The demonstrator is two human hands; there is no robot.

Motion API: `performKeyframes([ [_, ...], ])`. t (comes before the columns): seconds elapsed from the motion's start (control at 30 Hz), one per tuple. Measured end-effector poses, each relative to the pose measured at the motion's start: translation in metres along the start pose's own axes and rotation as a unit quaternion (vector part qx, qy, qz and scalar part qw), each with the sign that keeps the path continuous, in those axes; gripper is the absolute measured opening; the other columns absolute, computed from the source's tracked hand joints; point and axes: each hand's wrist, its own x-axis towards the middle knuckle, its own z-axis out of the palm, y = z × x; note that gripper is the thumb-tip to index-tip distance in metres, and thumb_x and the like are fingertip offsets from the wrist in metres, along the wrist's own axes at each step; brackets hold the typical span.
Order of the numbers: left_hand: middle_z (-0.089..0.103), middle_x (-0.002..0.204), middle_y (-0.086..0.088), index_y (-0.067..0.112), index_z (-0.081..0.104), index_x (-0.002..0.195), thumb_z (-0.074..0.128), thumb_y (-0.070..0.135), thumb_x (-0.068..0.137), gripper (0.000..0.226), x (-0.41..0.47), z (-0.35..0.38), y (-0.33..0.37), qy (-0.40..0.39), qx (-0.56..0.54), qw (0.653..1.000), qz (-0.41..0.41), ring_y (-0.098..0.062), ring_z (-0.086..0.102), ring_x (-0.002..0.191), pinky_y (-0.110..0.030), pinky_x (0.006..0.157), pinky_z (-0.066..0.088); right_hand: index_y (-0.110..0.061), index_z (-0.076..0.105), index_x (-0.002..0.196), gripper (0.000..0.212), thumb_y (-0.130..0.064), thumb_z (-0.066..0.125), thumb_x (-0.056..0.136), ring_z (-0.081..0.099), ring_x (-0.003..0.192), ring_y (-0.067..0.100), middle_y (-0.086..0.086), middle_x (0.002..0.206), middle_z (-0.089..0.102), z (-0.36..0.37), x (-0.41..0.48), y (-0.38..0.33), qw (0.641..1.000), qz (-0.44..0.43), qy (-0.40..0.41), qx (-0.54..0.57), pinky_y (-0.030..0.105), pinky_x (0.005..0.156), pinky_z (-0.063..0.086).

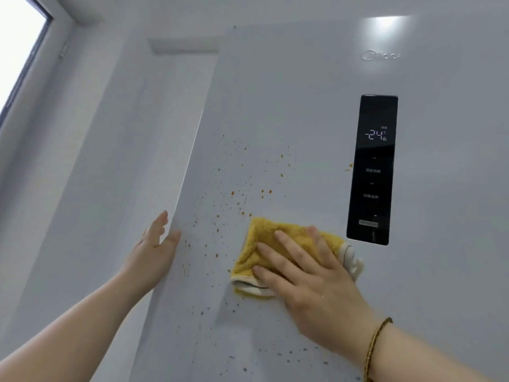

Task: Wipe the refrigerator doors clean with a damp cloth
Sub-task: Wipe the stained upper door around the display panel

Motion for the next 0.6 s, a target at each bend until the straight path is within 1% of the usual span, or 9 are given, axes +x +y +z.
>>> performKeyframes([
  [0.1,0.055,0.119,0.008,0.026,0.044,0.13,0.031,0.025,0.098,0.034,0.004,-0.005,0.003,-0.053,-0.051,0.997,0.0,-0.01,0.051,0.1,-0.025,0.083,0.035,-0.019,0.065,0.112,0.041,-0.019,0.039,0.08,0.049,0.122,0.031,0.005,0.124,0.062,0.001,0.028,0.017,0.996,0.084,0.019,-0.023,0.05,0.108,0.008],
  [0.2,0.053,0.094,0.022,0.032,0.049,0.11,0.031,0.023,0.098,0.023,0.007,-0.01,0.001,-0.068,-0.103,0.992,0.011,0.009,0.047,0.081,-0.013,0.064,0.034,-0.013,0.057,0.118,0.045,-0.02,0.036,0.079,0.033,0.122,0.033,0.014,0.126,0.058,0.01,0.054,0.028,0.972,0.226,0.036,-0.053,0.048,0.108,0.002],
  [0.27,0.052,0.091,0.027,0.034,0.049,0.105,0.031,0.023,0.098,0.022,0.01,-0.015,-0.004,-0.086,-0.128,0.988,0.014,0.014,0.045,0.078,-0.01,0.061,0.032,-0.009,0.056,0.119,0.049,-0.021,0.033,0.077,0.028,0.122,0.034,0.019,0.128,0.055,0.013,0.068,0.021,0.939,0.335,0.04,-0.066,0.048,0.106,0.007],
  [0.33,0.054,0.097,0.028,0.033,0.051,0.111,0.032,0.023,0.098,0.025,0.013,-0.018,-0.009,-0.103,-0.144,0.984,0.017,0.016,0.046,0.082,-0.009,0.062,0.034,-0.007,0.054,0.12,0.051,-0.022,0.033,0.076,0.027,0.122,0.036,0.021,0.129,0.053,0.016,0.076,0.0,0.918,0.388,0.047,-0.069,0.049,0.102,0.013],
  [0.37,0.056,0.102,0.026,0.03,0.053,0.116,0.032,0.024,0.098,0.028,0.014,-0.02,-0.012,-0.112,-0.147,0.982,0.022,0.016,0.047,0.085,-0.008,0.064,0.034,-0.008,0.053,0.12,0.051,-0.022,0.033,0.076,0.028,0.122,0.036,0.021,0.13,0.053,0.017,0.076,-0.013,0.924,0.374,0.044,-0.061,0.05,0.101,0.015],
  [0.43,0.057,0.109,0.024,0.029,0.052,0.124,0.032,0.024,0.098,0.034,0.017,-0.023,-0.017,-0.125,-0.15,0.98,0.034,0.014,0.049,0.091,-0.008,0.066,0.035,-0.013,0.046,0.122,0.049,-0.022,0.034,0.076,0.03,0.122,0.034,0.017,0.13,0.055,0.019,0.071,-0.034,0.959,0.281,0.018,-0.039,0.048,0.102,0.018],
  [0.5,0.057,0.108,0.027,0.032,0.052,0.124,0.032,0.024,0.098,0.034,0.02,-0.025,-0.02,-0.138,-0.157,0.977,0.04,0.015,0.049,0.091,-0.007,0.065,0.035,-0.015,0.044,0.123,0.048,-0.023,0.034,0.076,0.032,0.121,0.031,0.015,0.129,0.056,0.016,0.071,-0.023,0.971,0.233,-0.012,-0.047,0.045,0.099,0.02],
  [0.57,0.057,0.11,0.027,0.032,0.052,0.125,0.032,0.023,0.098,0.035,0.022,-0.027,-0.022,-0.147,-0.164,0.974,0.045,0.015,0.049,0.094,-0.008,0.067,0.036,-0.011,0.048,0.125,0.05,-0.023,0.036,0.079,0.03,0.121,0.032,0.018,0.133,0.051,0.005,0.085,-0.001,0.943,0.325,-0.021,-0.064,0.044,0.095,0.02],
  [0.6,0.056,0.11,0.027,0.032,0.051,0.126,0.033,0.023,0.098,0.035,0.023,-0.027,-0.023,-0.151,-0.17,0.973,0.047,0.015,0.048,0.095,-0.009,0.068,0.036,-0.01,0.044,0.131,0.049,-0.023,0.037,0.084,0.026,0.126,0.032,0.019,0.141,0.041,0.0,0.096,0.01,0.914,0.4,-0.022,-0.067,0.044,0.098,0.019],
])
